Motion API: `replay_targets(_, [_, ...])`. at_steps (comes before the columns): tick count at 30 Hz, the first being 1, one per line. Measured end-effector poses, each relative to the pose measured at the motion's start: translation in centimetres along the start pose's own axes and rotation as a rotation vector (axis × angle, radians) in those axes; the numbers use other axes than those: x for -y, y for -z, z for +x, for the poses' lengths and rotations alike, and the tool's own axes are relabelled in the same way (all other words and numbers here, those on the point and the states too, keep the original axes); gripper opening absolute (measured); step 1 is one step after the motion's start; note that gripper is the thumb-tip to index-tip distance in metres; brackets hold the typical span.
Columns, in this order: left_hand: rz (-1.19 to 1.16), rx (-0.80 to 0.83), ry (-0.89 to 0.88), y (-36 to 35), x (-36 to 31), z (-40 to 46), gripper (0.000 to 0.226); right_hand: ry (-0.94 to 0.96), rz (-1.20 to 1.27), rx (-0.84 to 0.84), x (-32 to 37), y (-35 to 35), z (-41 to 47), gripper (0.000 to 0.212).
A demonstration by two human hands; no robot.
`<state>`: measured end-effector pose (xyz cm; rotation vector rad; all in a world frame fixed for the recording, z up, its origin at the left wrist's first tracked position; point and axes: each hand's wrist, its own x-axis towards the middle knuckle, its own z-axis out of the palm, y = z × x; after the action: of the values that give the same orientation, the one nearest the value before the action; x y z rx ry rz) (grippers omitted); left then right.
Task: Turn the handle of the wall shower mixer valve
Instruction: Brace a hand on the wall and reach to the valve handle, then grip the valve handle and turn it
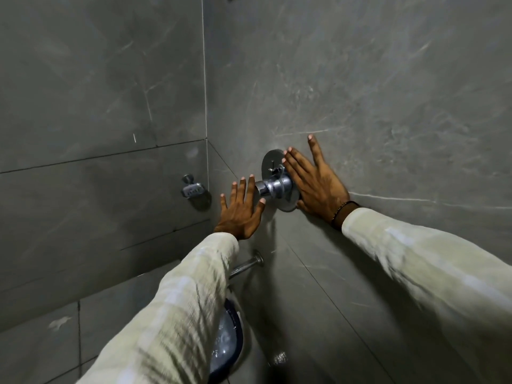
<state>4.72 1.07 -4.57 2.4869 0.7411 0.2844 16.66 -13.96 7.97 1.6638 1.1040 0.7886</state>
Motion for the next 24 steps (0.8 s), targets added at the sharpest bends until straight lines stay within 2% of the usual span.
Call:
replay_targets(9, [-0.338, 0.068, 0.025, 0.16, -0.55, 0.11, 0.07, 0.005, -0.007, 0.005, 0.16, -0.19, 0.37, 0.105])
replay_targets(17, [-0.166, 0.096, 0.085, 0.42, 0.1, 0.08, 0.067, -0.001, -0.002, -0.009, 0.3, -0.56, 0.48, 0.11])
replay_targets(24, [-0.12, 0.08, 0.066, 0.66, -0.01, 0.19, 0.067, -0.003, -0.003, -0.02, 0.45, -0.8, 0.63, 0.11])
